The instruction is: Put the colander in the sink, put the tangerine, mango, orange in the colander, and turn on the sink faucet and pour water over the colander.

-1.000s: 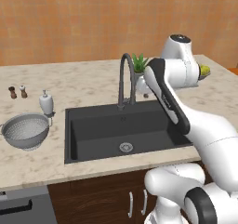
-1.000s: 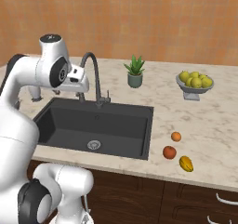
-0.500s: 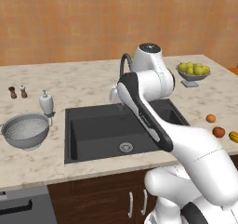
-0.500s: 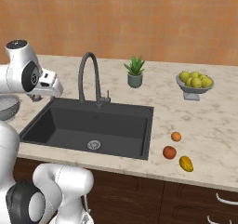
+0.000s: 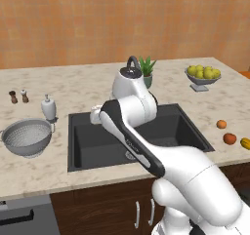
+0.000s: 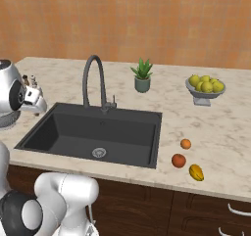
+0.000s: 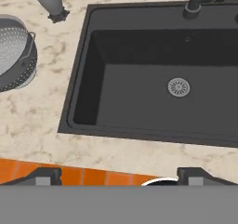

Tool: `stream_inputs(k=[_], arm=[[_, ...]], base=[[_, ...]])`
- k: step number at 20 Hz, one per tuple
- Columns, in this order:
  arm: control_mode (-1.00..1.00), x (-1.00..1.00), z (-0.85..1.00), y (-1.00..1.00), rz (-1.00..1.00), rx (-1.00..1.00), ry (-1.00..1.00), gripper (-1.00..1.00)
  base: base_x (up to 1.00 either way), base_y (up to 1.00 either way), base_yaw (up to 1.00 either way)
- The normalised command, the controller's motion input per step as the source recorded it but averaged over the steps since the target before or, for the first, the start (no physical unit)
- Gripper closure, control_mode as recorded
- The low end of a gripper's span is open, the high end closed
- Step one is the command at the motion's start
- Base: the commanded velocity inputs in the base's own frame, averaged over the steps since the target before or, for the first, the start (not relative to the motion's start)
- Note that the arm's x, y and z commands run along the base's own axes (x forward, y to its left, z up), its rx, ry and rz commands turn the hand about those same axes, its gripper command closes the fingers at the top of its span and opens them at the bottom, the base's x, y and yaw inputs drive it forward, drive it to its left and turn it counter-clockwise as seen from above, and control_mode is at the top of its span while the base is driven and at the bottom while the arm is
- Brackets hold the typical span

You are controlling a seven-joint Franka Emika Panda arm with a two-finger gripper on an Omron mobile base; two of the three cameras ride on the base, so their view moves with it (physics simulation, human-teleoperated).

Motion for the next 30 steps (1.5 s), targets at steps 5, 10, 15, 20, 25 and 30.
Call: stream_inputs(k=[5,10,15,20,25,30], arm=[[-1.0,-0.09,-0.11,0.7,0.0,0.04,0.0,-1.0],[-1.0,-0.04,0.0,0.66,0.0,0.07,0.0,-1.0],[-1.0,0.0,-0.04,0.56,-0.01,0.04,0.01,-1.0],[-1.0,0.14,-0.11,0.36,0.0,0.0,0.0,-1.0],[-1.0,0.35,-0.18,0.23,0.0,0.0,0.0,-1.0],[-1.0,0.38,-0.22,0.2,0.0,0.0,0.03,-1.0]], base=[[0.0,0.0,0.0],[0.0,0.0,0.0],[0.0,0.0,0.0],[0.0,0.0,0.0],[0.0,0.0,0.0],[0.0,0.0,0.0]])
